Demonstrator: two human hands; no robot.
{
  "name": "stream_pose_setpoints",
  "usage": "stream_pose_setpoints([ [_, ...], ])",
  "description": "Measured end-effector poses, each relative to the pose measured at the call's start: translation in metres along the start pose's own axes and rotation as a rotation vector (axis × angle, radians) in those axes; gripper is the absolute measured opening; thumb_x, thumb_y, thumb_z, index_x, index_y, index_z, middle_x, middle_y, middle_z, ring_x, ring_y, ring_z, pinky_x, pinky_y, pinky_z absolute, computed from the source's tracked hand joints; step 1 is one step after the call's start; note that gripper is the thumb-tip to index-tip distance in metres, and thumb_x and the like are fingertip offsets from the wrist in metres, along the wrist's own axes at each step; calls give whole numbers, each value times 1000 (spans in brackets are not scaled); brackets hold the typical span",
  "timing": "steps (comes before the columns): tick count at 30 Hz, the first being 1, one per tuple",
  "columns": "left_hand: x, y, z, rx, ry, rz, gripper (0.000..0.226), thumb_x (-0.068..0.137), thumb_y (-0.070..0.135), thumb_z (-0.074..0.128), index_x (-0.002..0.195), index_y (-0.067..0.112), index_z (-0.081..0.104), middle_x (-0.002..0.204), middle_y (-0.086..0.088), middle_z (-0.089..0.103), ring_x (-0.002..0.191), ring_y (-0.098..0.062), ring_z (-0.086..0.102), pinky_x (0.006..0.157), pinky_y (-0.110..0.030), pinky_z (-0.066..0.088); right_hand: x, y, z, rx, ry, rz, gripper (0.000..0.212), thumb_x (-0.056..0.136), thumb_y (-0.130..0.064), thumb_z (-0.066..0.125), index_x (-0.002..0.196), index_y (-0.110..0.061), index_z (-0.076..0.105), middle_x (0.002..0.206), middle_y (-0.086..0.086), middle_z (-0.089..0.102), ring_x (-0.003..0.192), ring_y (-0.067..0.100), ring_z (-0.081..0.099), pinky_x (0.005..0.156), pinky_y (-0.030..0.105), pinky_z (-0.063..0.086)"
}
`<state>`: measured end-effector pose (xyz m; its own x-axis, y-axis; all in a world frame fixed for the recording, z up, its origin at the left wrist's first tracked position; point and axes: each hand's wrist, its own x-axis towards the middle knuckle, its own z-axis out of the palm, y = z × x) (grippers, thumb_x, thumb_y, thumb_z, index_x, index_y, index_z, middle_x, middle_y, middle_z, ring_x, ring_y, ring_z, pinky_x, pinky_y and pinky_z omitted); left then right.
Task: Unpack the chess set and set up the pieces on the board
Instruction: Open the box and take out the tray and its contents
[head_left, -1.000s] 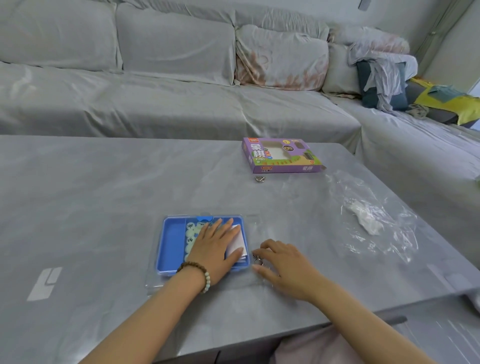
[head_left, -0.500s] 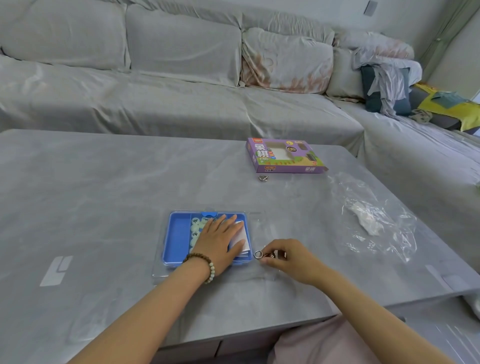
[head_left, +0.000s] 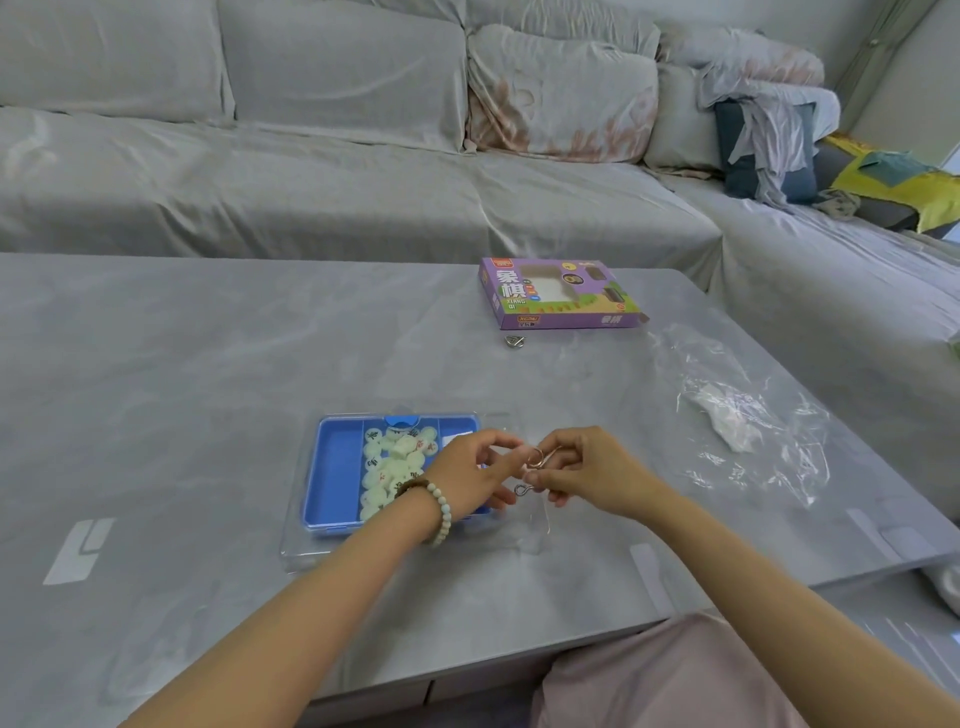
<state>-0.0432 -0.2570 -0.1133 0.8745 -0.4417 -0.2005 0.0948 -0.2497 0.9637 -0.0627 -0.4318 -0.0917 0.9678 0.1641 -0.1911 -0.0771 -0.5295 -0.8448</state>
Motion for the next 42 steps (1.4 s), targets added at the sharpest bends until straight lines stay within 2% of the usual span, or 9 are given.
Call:
stream_pose_setpoints([
  [4,12,11,1,-246,-40,-192,21,89,30,59,103,16,62,86,-9,70,66,-18,70,63,-23,58,14,-10,-12,-44,-62,47,26,77,-19,75,89,-6,56,73,9,72,59,17,66,65,29,57],
  [9,41,16,-10,-466,25,-248,14,89,17,60,99,9,65,86,-8,70,67,-13,69,60,-17,55,34,-14,-28,190,-94,97,16,80,-11,72,91,-4,62,72,7,70,63,12,67,64,20,54],
  [16,109,27,-23,-617,32,-236,18,81,3,66,99,0,66,84,-7,73,75,-14,70,63,-14,54,96,16,-48,672,92,193,10,83,-6,66,92,-3,66,85,9,69,76,13,70,69,14,54],
  [20,163,26,-29,-598,72,-253,20,80,0,67,99,-2,66,87,-10,72,74,-15,70,66,-16,55,146,36,-61,796,156,222,15,87,-3,61,101,2,64,85,8,68,70,9,69,69,14,55],
  [24,212,16,-30,-605,152,-337,18,80,-3,66,97,-6,65,86,-15,68,67,-16,68,63,-19,57,192,53,-68,735,215,270,17,87,-2,61,103,1,64,83,9,67,64,8,67,66,13,55],
  [28,237,10,-30,-581,269,-372,3,79,-5,66,79,-6,63,81,-18,65,69,-23,64,56,-24,57,220,66,-71,573,300,242,25,84,0,65,109,2,64,82,6,66,70,12,62,68,13,54],
  [33,230,8,-39,-369,316,-316,14,79,0,69,91,-4,64,77,-14,65,48,-14,63,51,-19,55,214,68,-74,243,397,145,26,81,-2,67,107,-5,67,96,7,67,75,9,60,74,12,51],
  [36,209,5,-47,-228,311,-271,21,81,8,69,100,-1,65,76,-11,65,53,-12,63,57,-20,54,196,63,-72,151,436,78,26,80,1,67,104,-8,68,104,10,67,93,14,60,91,25,48],
  [42,127,1,-68,229,315,-21,29,86,30,63,112,16,63,103,4,63,97,-10,57,79,-16,42,136,23,-33,23,323,-132,20,82,-4,65,89,-22,67,91,-9,67,81,2,61,76,7,44],
])
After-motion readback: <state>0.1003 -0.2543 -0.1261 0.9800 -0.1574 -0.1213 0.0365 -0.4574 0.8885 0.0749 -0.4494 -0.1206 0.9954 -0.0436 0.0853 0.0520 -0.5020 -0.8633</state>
